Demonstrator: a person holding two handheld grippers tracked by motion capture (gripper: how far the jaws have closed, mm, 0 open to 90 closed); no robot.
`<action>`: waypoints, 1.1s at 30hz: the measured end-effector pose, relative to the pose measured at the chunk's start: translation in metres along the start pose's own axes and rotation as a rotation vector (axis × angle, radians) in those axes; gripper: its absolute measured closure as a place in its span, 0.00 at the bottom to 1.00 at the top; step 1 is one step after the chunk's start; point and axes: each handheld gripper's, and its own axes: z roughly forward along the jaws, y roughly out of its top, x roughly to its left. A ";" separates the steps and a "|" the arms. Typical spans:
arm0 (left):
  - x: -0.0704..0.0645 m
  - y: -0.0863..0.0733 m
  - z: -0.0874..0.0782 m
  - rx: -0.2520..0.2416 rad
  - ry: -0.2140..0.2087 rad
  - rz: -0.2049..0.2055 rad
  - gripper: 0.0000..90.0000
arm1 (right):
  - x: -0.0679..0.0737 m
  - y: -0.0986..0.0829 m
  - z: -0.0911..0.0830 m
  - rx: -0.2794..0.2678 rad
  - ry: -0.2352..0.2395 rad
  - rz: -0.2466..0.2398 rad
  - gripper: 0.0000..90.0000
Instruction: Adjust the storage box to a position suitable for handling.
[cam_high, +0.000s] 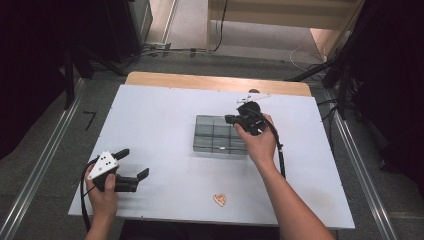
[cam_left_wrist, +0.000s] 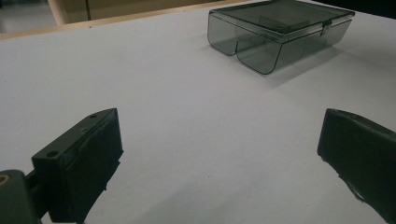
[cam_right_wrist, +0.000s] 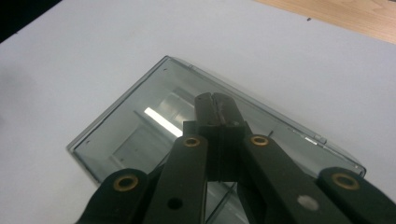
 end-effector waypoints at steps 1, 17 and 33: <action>0.000 0.000 0.000 -0.001 0.000 0.000 0.00 | -0.002 0.002 0.003 0.009 -0.006 -0.002 0.98; 0.001 0.000 0.000 -0.006 -0.006 -0.004 0.00 | -0.020 0.028 0.046 0.112 -0.046 0.037 0.98; 0.002 0.000 0.001 -0.010 -0.010 -0.008 0.00 | -0.034 0.040 0.075 0.224 -0.056 0.114 0.98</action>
